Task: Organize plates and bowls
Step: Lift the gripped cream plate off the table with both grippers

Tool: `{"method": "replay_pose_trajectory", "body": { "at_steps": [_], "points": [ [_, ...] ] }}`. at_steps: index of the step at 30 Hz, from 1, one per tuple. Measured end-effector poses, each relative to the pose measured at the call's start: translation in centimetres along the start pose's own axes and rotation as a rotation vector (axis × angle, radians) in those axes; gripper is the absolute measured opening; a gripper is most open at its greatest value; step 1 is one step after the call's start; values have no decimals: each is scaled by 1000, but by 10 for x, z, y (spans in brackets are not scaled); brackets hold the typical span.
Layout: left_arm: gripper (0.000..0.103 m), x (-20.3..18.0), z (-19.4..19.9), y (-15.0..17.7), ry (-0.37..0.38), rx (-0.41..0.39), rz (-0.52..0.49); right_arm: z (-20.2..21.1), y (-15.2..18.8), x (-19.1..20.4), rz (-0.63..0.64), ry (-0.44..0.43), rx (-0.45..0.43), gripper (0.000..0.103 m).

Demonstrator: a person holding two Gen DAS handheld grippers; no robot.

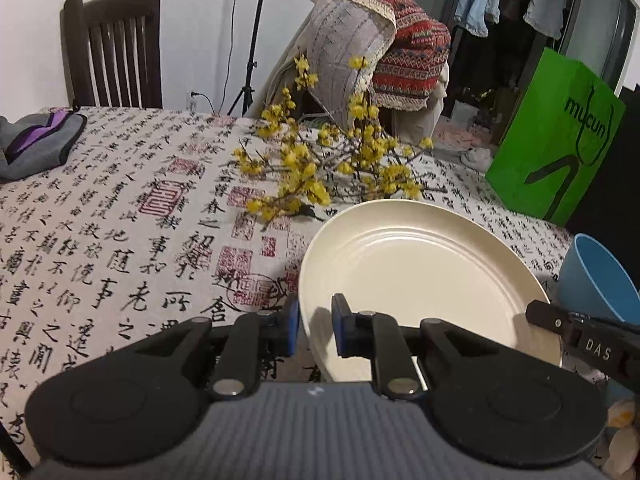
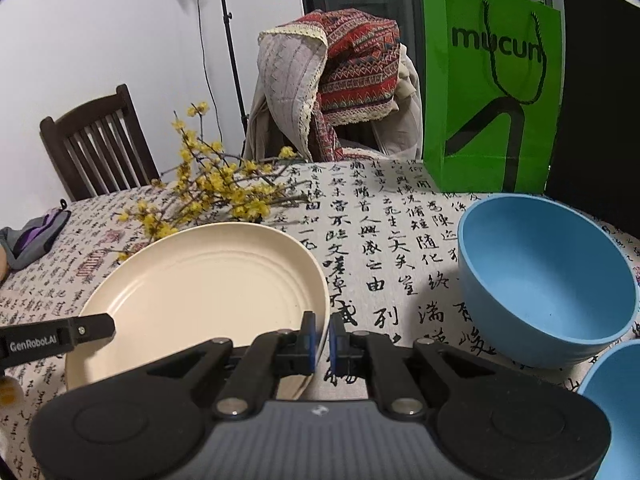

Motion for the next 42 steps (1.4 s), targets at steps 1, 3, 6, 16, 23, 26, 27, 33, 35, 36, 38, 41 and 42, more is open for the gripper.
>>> {"method": "replay_pose_trajectory", "body": {
  "at_steps": [1,3,6,16,23,26,27,33,35,36,38,41,42],
  "points": [
    [17,0,3,-1,-2,-2,1,2,0,1,0,-1,-3,7],
    [17,1,8,-3,-7,-5,1,5,-1,4,-2,-6,-6,6],
    [17,5,19,-5,-6,-20,14,10,-2,9,1,-17,-15,7],
    [17,16,47,-5,-14,-49,21,33,-3,22,-2,-41,-53,7],
    [17,23,61,-2,-25,-58,24,43,3,31,-11,-51,-62,6],
    [17,24,68,1,-27,-64,20,47,5,33,-17,-54,-61,6],
    [17,24,70,2,-26,-64,21,48,6,33,-19,-54,-60,7],
    [17,27,80,7,-31,-69,20,58,10,37,-19,-61,-70,6],
    [17,29,83,8,-34,-71,18,60,11,38,-20,-62,-69,6],
    [17,30,85,9,-35,-72,17,61,12,39,-20,-64,-70,6],
    [17,32,88,11,-34,-73,21,64,14,41,-20,-66,-70,7],
    [17,34,93,13,-37,-76,18,68,15,43,-21,-70,-73,7],
    [17,34,95,13,-38,-77,17,70,16,44,-21,-71,-75,7]
  ]
}}
Point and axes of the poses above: each gripper's, at about its wrist camera, not at the fingertips, and z roughly against the way its jaws point, x to its left, y to its underside, the point moved 3 cm from there along -z, roughly the way its jaws point, and after that the axes turned 3 degrees about z, right-handed, at the moved point
